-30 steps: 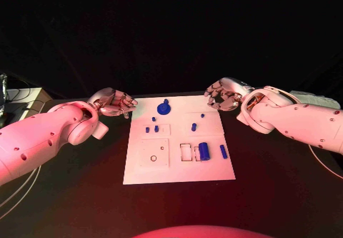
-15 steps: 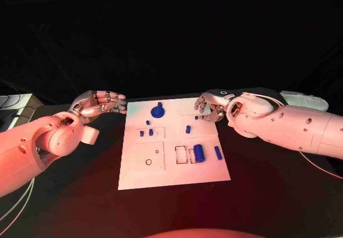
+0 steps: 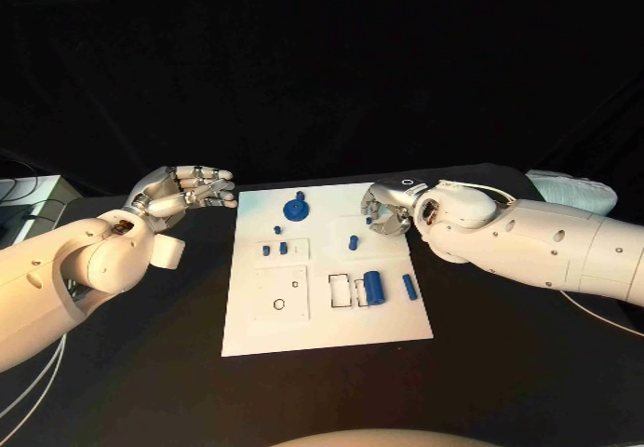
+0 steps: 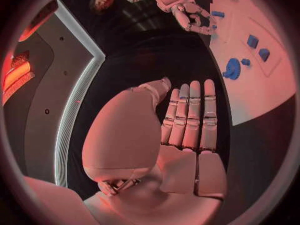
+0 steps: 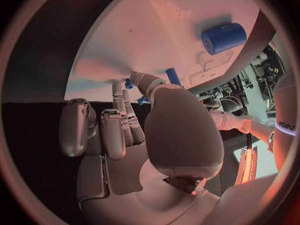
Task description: Assemble the parts on the task board
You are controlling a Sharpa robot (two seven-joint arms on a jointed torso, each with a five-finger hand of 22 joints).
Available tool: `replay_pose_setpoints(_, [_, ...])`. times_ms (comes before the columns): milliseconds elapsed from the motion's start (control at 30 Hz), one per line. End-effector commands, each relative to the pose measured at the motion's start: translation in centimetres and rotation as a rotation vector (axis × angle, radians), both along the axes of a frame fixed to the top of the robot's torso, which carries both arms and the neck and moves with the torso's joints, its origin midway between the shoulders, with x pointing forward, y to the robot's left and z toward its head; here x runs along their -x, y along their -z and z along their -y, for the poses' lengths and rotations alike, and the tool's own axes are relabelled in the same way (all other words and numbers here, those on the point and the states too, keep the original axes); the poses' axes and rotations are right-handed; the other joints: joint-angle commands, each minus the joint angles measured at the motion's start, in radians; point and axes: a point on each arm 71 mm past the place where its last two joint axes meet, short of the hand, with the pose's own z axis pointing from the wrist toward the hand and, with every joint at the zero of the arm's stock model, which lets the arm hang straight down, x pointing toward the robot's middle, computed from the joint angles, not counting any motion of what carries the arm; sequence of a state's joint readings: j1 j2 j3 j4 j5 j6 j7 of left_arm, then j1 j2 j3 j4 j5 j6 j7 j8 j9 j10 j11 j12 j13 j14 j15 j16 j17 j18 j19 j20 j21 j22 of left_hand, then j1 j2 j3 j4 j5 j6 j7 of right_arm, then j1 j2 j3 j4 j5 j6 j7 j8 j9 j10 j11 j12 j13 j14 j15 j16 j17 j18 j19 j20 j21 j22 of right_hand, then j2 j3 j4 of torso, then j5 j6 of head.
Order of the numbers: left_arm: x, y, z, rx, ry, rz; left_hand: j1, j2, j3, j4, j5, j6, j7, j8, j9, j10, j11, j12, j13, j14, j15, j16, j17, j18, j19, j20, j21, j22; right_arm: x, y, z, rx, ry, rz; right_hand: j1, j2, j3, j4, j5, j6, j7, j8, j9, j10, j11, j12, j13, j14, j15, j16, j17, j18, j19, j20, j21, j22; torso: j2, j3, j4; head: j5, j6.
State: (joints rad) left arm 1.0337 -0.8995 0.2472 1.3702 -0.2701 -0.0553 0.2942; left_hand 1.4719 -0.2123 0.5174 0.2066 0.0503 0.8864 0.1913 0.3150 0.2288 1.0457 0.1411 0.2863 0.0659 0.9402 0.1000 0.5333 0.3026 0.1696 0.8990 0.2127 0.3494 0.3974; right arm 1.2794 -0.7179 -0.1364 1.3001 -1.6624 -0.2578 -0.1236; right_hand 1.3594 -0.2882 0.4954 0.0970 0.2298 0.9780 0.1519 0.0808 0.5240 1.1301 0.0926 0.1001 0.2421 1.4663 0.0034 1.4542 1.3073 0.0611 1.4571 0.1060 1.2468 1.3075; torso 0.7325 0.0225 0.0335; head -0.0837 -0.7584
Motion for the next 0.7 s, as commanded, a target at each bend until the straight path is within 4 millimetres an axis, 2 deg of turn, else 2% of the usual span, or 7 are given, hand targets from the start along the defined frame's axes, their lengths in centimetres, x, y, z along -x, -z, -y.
replay_pose_setpoints(33, [0.05, -0.2, 0.09, 0.029, -0.002, 0.012, -0.01, -0.002, -0.003, -0.006, 0.001, 0.004, 0.003, -0.004, -0.001, 0.008, -0.001, -0.003, 0.001, 0.009, -0.001, -0.005, 0.001, 0.013, 0.007, -0.001, -0.006, -0.001, 0.2, 0.56, -0.31, 0.035, -0.007, -0.008, 0.001, 0.01, 0.023, 0.006, -0.037, 0.022, 0.0, 0.001, -0.009, 0.006, -0.002, -0.007, -0.017, 0.05, 0.006, -0.003, 0.022, 0.006, 0.001, 0.001, -0.002, 0.092, 0.001, 0.0012, -0.0006, 0.004, -0.002])
replay_pose_setpoints(167, [0.05, -0.19, 0.04, 0.027, -0.006, 0.008, -0.01, 0.0, -0.003, -0.006, 0.001, 0.004, 0.004, -0.004, -0.001, 0.01, -0.001, -0.005, 0.001, 0.011, -0.001, -0.006, 0.003, 0.013, 0.009, -0.001, -0.007, -0.002, 0.31, 0.73, -0.51, 0.025, -0.014, -0.01, 0.005, 0.02, 0.048, 0.01, -0.046, 0.036, -0.004, 0.005, -0.013, 0.016, -0.004, -0.007, -0.028, 0.05, 0.005, -0.004, 0.022, 0.006, 0.002, -0.001, -0.002, 0.093, 0.0, 0.0024, -0.0017, 0.006, -0.005])
replay_pose_setpoints(367, [0.04, -0.18, -0.01, 0.03, -0.014, 0.003, -0.011, 0.002, -0.003, -0.006, 0.001, 0.005, 0.005, -0.005, -0.002, 0.013, -0.001, -0.006, 0.002, 0.016, -0.001, -0.006, 0.006, 0.013, 0.014, -0.002, -0.008, -0.004, 0.41, 0.92, -0.64, 0.019, -0.02, -0.019, 0.015, 0.036, 0.099, 0.006, -0.063, 0.073, -0.011, 0.021, -0.016, 0.045, -0.012, -0.002, -0.045, 0.052, -0.003, -0.002, 0.024, 0.004, 0.006, -0.007, 0.004, 0.098, 0.0, 0.0021, -0.0017, 0.006, -0.007])
replay_pose_setpoints(433, [0.06, -0.19, 0.06, 0.034, -0.014, -0.001, -0.006, 0.007, -0.018, -0.02, 0.002, 0.01, -0.003, -0.007, -0.005, 0.062, -0.017, 0.015, 0.014, 0.098, -0.026, 0.051, 0.042, 0.017, 0.076, -0.021, 0.024, 0.009, 0.45, 1.01, -0.74, 0.022, -0.024, -0.026, 0.02, 0.05, 0.121, 0.003, -0.067, 0.088, -0.014, 0.029, -0.015, 0.05, -0.014, -0.003, -0.052, 0.052, -0.004, -0.002, 0.024, 0.004, 0.006, -0.009, 0.004, 0.098, 0.0, 0.0022, -0.0013, 0.006, -0.007])
replay_pose_setpoints(467, [0.07, -0.19, 0.1, 0.036, -0.014, -0.002, -0.007, 0.011, -0.024, -0.024, 0.001, 0.014, -0.007, -0.008, -0.007, 0.068, -0.022, 0.018, 0.016, 0.102, -0.031, 0.067, 0.056, 0.014, 0.09, -0.031, 0.034, 0.016, 0.47, 1.05, -0.78, 0.022, -0.026, -0.028, 0.026, 0.062, 0.14, -0.003, -0.075, 0.098, -0.017, 0.036, -0.013, 0.056, -0.017, -0.003, -0.056, 0.052, -0.006, -0.002, 0.024, 0.005, 0.006, -0.011, 0.003, 0.098, 0.0, 0.0024, -0.0013, 0.007, -0.008])
replay_pose_setpoints(533, [0.08, -0.2, 0.2, 0.039, -0.013, -0.004, -0.007, 0.011, -0.026, -0.026, 0.001, 0.014, -0.007, -0.01, -0.009, 0.069, -0.023, 0.019, 0.017, 0.101, -0.032, 0.072, 0.061, 0.013, 0.092, -0.033, 0.036, 0.018, 0.52, 1.13, -0.89, 0.022, -0.03, -0.032, 0.029, 0.072, 0.158, -0.014, -0.077, 0.113, -0.021, 0.048, -0.008, 0.071, -0.021, -0.002, -0.061, 0.052, -0.01, -0.002, 0.023, 0.005, 0.007, -0.014, 0.004, 0.1, 0.0, 0.0025, -0.0018, 0.008, -0.008])
replay_pose_setpoints(700, [0.11, -0.23, 0.36, 0.043, -0.012, -0.005, -0.008, 0.012, -0.029, -0.028, 0.001, 0.018, -0.008, -0.011, -0.011, 0.062, -0.022, 0.015, 0.017, 0.089, -0.031, 0.076, 0.069, 0.011, 0.088, -0.035, 0.036, 0.02, 0.63, 1.2, -1.16, 0.018, -0.036, -0.032, 0.025, 0.077, 0.169, -0.024, -0.078, 0.123, -0.023, 0.058, -0.003, 0.083, -0.024, -0.003, -0.066, 0.052, -0.012, -0.003, 0.023, 0.004, 0.007, -0.016, 0.005, 0.102, 0.0, 0.0023, -0.0024, 0.008, -0.01])
